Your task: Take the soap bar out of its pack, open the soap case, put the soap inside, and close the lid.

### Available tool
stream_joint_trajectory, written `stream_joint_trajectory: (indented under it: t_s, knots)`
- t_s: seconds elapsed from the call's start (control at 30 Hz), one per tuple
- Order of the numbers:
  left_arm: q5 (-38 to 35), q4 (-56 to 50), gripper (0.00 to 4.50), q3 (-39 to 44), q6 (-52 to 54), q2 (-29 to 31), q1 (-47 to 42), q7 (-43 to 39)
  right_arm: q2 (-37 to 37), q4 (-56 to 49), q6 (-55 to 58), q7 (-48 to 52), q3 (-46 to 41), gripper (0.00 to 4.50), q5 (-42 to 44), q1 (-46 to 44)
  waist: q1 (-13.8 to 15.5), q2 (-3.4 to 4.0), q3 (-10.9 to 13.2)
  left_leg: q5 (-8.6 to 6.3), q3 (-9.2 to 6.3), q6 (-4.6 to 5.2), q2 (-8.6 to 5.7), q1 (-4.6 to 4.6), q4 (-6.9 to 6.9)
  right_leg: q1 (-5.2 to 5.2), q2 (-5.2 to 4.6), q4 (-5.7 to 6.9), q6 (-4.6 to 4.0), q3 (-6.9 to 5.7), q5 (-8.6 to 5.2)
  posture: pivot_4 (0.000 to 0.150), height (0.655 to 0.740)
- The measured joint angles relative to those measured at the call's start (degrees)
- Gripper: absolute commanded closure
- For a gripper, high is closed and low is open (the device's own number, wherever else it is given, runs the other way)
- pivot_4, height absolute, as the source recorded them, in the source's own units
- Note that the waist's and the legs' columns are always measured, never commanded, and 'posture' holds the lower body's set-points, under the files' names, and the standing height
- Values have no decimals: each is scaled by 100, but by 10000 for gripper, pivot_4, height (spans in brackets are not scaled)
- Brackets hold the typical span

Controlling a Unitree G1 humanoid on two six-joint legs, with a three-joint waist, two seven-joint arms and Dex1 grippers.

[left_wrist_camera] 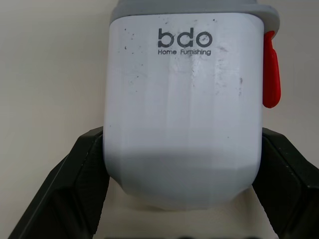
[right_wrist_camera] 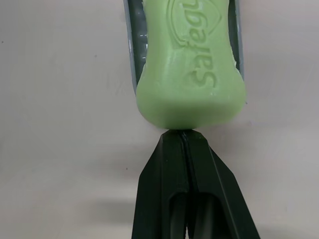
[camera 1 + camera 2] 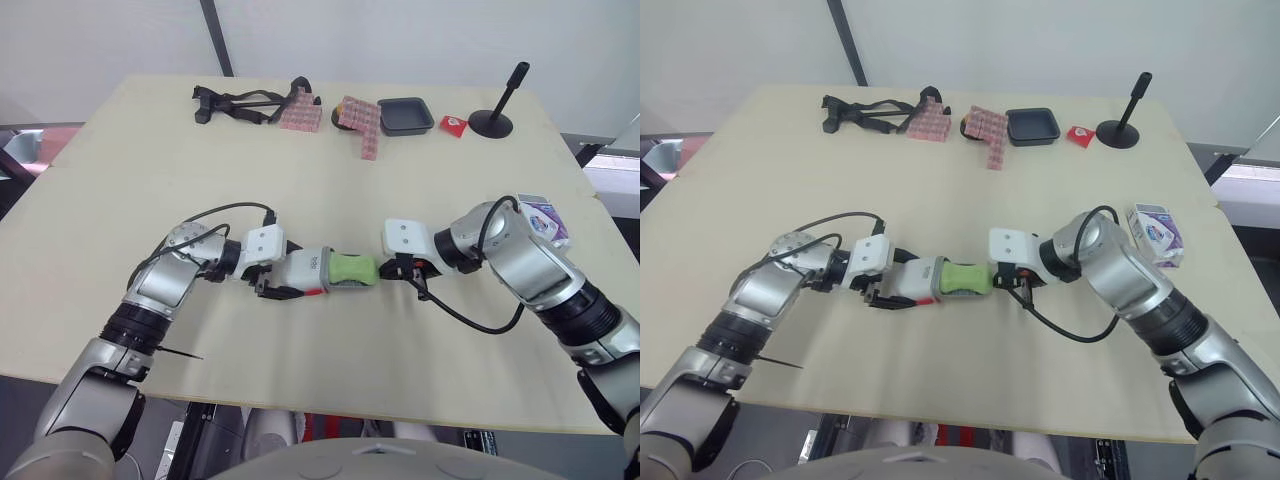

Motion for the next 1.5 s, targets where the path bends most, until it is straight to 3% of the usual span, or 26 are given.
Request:
stream_joint_trajectory:
  t_s: [0.5,1.5]
  knots:
    - [51,-38,8475,-14,161,113,-86,-224,58,5,9,-23,-5,44747,38,0,1,0,0,0,0,0,0,-2,0,-1,0,0,0,0,0,1500,7400]
    - [-81,-70,8475,-163,-1,-158,-29,-41,132,-269,286,-151,-515,44747,1043,-153,22,0,0,0,0,0,0,-6,0,0,1,0,0,1,0,1500,7400]
